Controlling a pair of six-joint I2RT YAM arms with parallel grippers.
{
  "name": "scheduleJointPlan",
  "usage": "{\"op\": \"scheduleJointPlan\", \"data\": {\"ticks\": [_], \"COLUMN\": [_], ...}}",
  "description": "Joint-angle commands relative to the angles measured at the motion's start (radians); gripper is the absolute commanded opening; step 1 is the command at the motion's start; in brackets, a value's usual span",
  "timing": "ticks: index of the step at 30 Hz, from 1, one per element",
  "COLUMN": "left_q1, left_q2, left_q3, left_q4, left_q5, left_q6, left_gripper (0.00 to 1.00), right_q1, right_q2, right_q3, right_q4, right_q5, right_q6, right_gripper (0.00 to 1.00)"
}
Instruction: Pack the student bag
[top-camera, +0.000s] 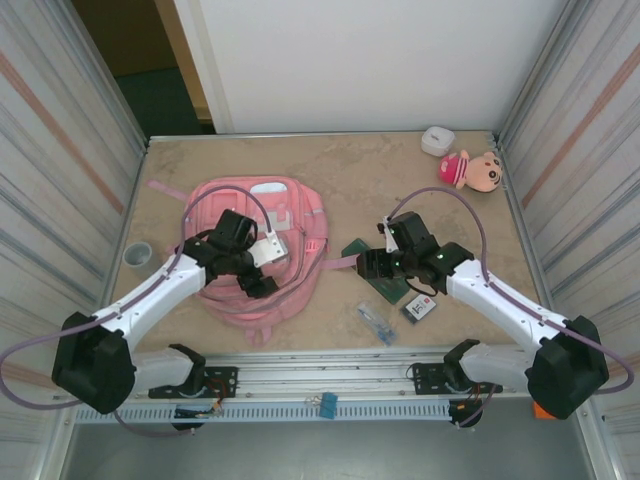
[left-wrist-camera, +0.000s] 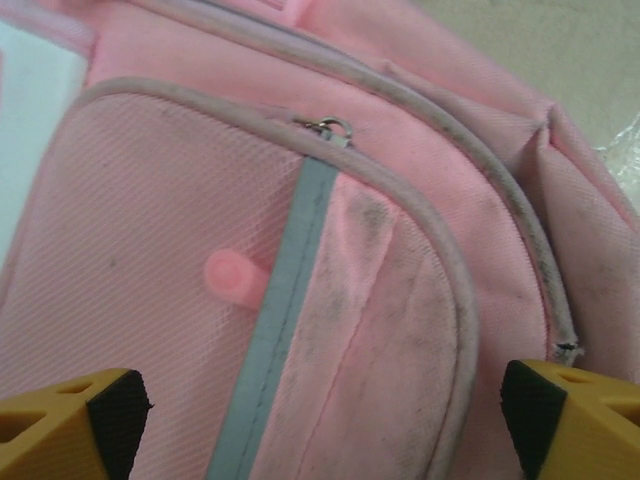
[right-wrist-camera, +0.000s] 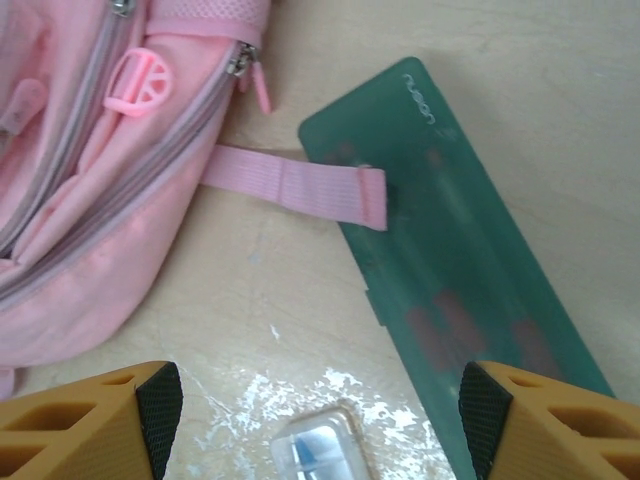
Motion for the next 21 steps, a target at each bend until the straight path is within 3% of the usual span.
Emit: {"op": "scheduleJointPlan", "data": {"ticks": [1, 3, 5, 6, 8, 12, 14, 17, 21], "left_q1": [0.004, 0.005, 0.006, 0.005, 0.006, 0.005, 0.006, 0.011, 0.012], "left_q2": [0.011, 0.033, 0.069, 0.08, 0.07, -0.062, -0.141, -0.23, -0.3], "left_q3": [0.005, -0.015, -0.016, -0.008, 0.01, -0.009, -0.027, -0.043, -0.072], "left_q4": [0.01, 0.062, 0.099, 0.098, 0.105, 0.13, 0.137, 0.126, 0.103], "left_q5": [0.036, -0.024, -0.077, -0.079, -0.057, 0.07, 0.138, 0.208, 0.272], "left_q6": [0.067, 0.07, 0.073, 0.081, 0.071, 0.103, 0.12, 0.126, 0.141], "left_gripper": [0.94, 0.92, 0.81, 0.72, 0.39, 0.09, 0.01, 0.0, 0.0], "right_q1": [0.012, 0.015, 0.02, 0.021, 0.022, 0.025, 0.021, 0.007, -0.031], "right_q2": [-0.004, -0.005, -0.007, -0.01, -0.016, -0.014, 0.012, 0.087, 0.233], "right_q3": [-0.002, -0.004, -0.007, -0.009, -0.015, -0.033, -0.021, 0.043, 0.19], "right_q4": [0.055, 0.073, 0.096, 0.108, 0.138, 0.238, 0.271, 0.262, 0.216], "right_q5": [-0.015, -0.018, -0.024, -0.027, -0.032, -0.08, -0.12, -0.175, -0.281], "right_q6": [0.017, 0.019, 0.017, 0.013, -0.001, -0.119, -0.222, -0.36, -0.42], "right_gripper": [0.75, 0.75, 0.74, 0.74, 0.74, 0.74, 0.74, 0.75, 0.74]}}
